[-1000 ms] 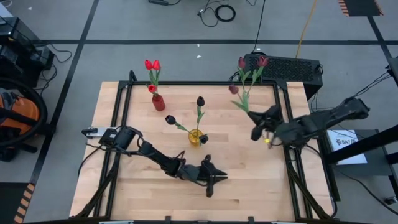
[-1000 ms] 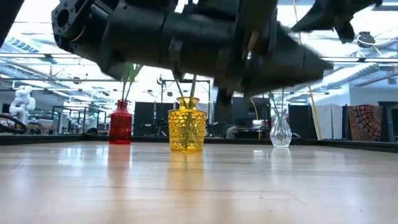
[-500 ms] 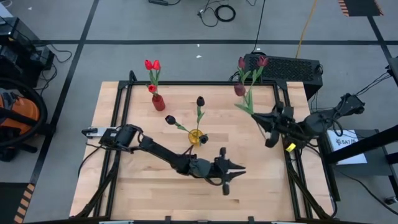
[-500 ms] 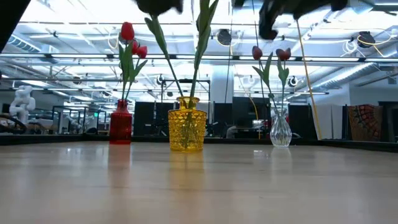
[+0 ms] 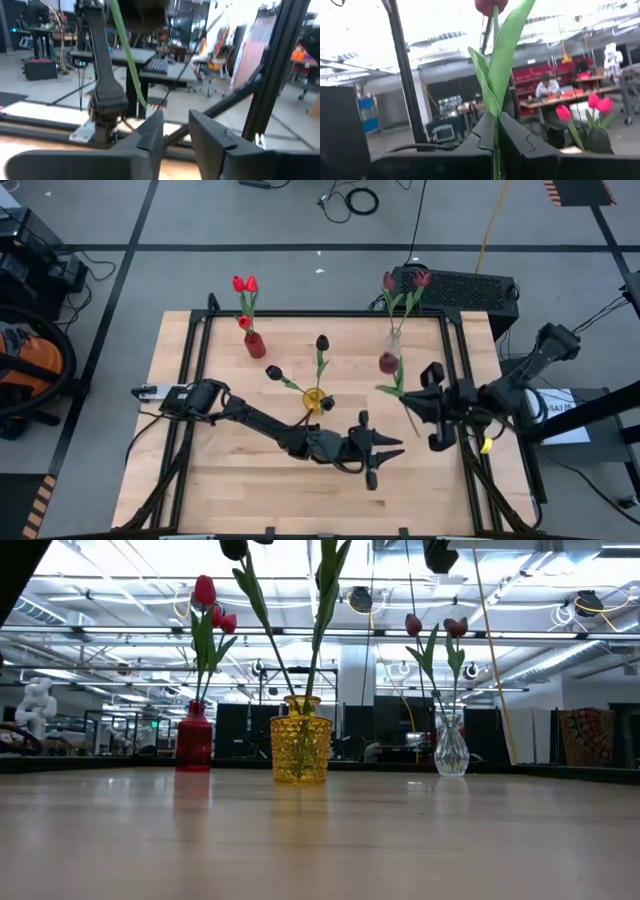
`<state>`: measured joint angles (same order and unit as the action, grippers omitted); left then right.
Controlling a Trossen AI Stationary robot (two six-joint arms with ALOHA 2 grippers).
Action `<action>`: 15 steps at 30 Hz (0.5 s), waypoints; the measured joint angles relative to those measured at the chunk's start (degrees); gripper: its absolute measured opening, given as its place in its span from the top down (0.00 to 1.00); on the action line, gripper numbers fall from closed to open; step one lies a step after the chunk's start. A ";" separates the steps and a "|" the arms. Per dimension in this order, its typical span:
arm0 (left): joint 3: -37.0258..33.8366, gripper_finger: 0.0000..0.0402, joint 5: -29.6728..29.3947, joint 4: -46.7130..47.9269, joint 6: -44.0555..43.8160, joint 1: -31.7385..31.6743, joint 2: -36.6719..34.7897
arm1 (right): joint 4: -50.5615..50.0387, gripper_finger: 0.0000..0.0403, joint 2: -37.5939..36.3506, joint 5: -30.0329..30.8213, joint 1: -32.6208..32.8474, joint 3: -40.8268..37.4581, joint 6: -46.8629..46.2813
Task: Sort flowers into vase by color
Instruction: Put the dark red flower into the transparent vase
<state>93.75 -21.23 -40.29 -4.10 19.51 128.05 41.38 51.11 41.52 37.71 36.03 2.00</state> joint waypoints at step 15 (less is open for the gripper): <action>0.01 0.50 -0.99 -5.75 4.55 1.38 0.00 | 21.94 1.00 11.24 -8.90 0.17 -0.04 7.19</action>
<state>93.76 -22.22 -46.04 0.45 20.88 128.05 63.32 62.35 32.62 37.89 35.99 9.19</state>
